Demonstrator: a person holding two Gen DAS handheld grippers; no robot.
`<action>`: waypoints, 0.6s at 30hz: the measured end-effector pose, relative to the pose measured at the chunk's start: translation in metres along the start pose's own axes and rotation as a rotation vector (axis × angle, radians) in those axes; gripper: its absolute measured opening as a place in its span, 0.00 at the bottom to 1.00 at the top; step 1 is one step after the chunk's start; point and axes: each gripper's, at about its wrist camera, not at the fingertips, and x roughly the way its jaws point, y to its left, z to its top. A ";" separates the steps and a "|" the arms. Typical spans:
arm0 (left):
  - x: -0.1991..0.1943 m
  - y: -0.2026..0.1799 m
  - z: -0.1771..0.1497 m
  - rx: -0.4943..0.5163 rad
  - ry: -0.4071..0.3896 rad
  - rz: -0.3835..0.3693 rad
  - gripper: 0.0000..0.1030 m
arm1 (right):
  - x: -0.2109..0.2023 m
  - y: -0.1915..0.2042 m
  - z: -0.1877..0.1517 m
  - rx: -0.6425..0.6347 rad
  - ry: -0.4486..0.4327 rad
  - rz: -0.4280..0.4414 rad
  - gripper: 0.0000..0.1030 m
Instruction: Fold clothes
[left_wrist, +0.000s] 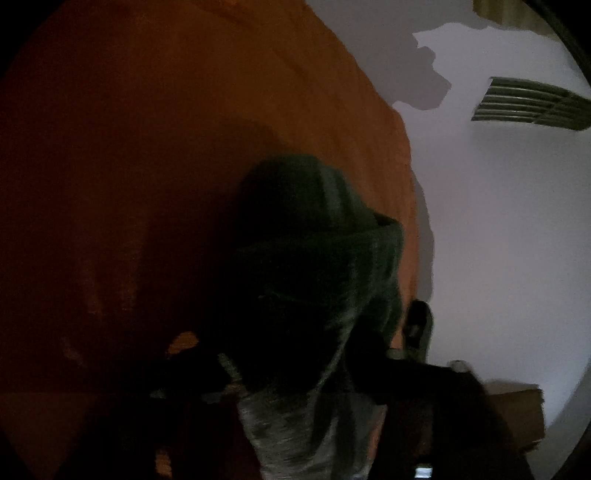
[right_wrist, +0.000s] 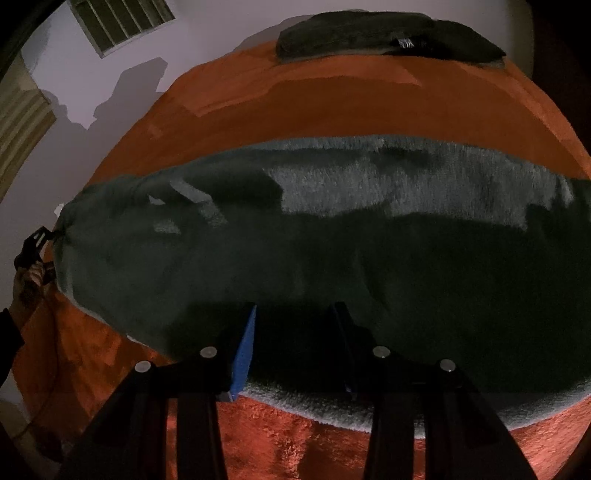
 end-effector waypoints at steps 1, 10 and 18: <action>-0.001 -0.003 -0.001 0.011 -0.005 0.002 0.63 | 0.003 0.000 0.000 0.000 0.008 0.006 0.48; -0.037 -0.079 -0.041 0.265 -0.075 -0.033 0.23 | 0.014 0.000 -0.005 -0.048 0.051 -0.014 0.52; -0.079 -0.192 -0.107 0.607 -0.112 -0.126 0.23 | 0.009 -0.005 -0.003 -0.050 0.061 -0.007 0.52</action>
